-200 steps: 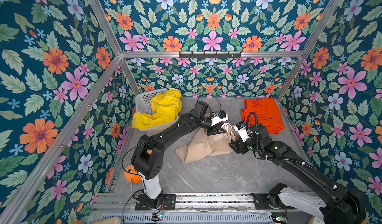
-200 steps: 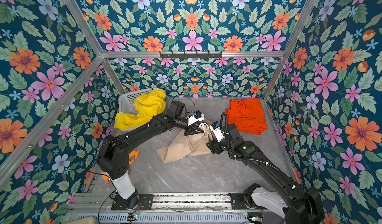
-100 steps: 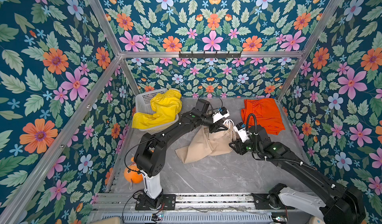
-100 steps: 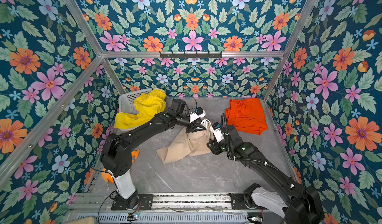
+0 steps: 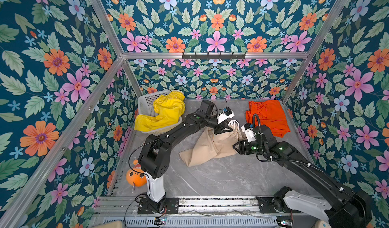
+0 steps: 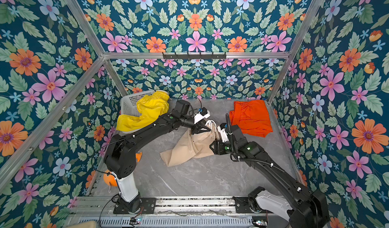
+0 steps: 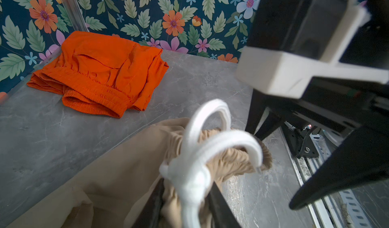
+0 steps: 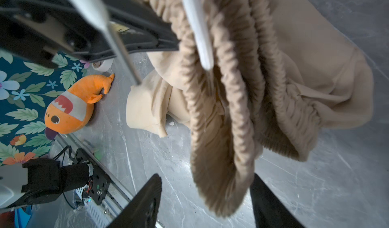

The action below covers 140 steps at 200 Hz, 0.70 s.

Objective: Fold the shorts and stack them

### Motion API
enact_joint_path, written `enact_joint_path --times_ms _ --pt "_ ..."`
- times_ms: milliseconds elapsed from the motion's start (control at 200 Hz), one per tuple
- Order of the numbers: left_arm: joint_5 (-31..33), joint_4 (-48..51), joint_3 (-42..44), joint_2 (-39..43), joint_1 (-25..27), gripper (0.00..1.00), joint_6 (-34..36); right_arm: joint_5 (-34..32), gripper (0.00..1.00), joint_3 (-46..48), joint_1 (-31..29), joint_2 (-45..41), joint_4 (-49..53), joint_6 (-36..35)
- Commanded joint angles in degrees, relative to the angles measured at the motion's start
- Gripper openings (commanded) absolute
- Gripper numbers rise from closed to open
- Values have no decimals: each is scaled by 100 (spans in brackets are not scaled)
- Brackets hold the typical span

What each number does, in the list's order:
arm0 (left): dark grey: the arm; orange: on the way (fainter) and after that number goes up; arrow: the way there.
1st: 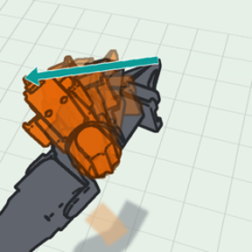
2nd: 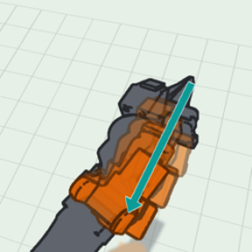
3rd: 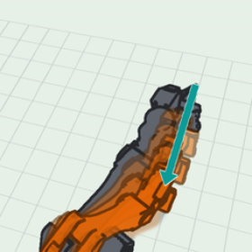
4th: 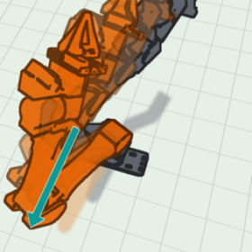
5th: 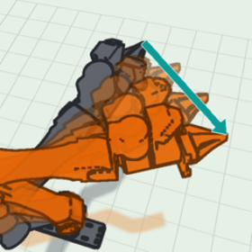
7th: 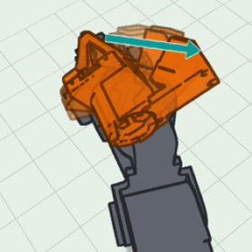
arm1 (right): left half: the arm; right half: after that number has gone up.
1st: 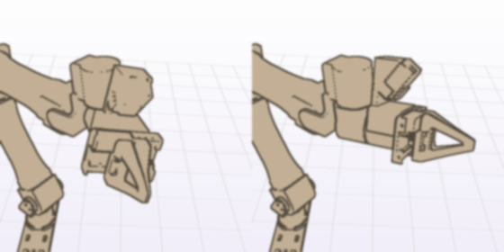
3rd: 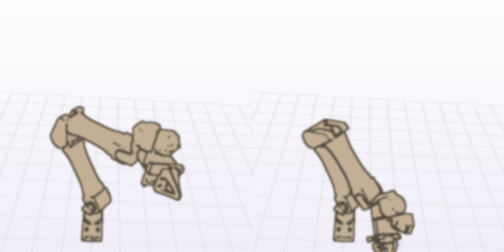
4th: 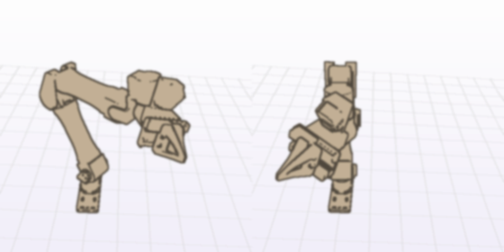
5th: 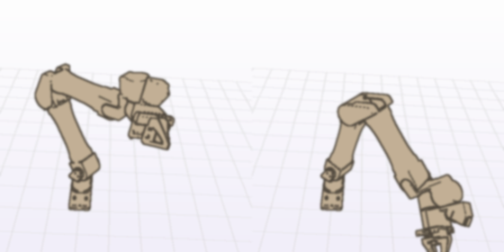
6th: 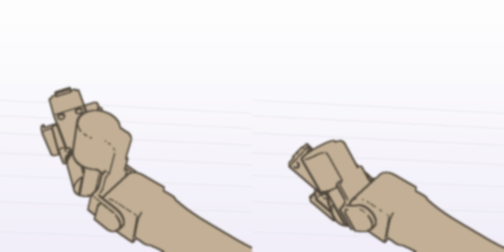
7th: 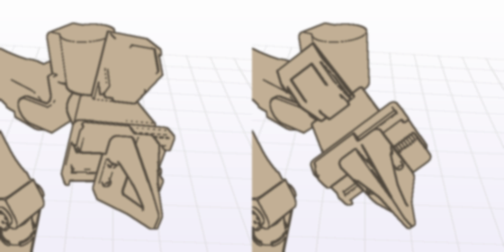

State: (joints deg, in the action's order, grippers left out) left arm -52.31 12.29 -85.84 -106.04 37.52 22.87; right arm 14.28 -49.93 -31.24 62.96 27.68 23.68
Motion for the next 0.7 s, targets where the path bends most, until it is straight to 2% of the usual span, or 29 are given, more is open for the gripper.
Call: enact_joint_path --times_ms 0,115,205,225,285,345,460,695 --pt "-155 -157 -28 34 10 33 -98 -238 66 -154 0 281 16 173" --pt "-237 -132 -18 64 14 33 -125 -601 63 -321 -4 575 -62 97" --pt "-239 -110 5 114 20 34 -134 -591 50 -486 -2 733 -221 -49" --pt "-231 -110 7 131 25 34 -134 -539 44 -538 -4 755 -239 -74" --pt "-51 -110 16 194 19 41 -179 -355 13 -759 -2 792 -191 -144" --pt "496 -235 11 281 14 55 -543 -269 1 -1028 -4 773 52 -37" --pt "1486 -216 -40 521 -114 70 -1155 -41 0 -1769 11 673 634 151" --pt "2971 -366 557 1785 -298 73 -1568 692 0 -3621 361 846 995 1052"
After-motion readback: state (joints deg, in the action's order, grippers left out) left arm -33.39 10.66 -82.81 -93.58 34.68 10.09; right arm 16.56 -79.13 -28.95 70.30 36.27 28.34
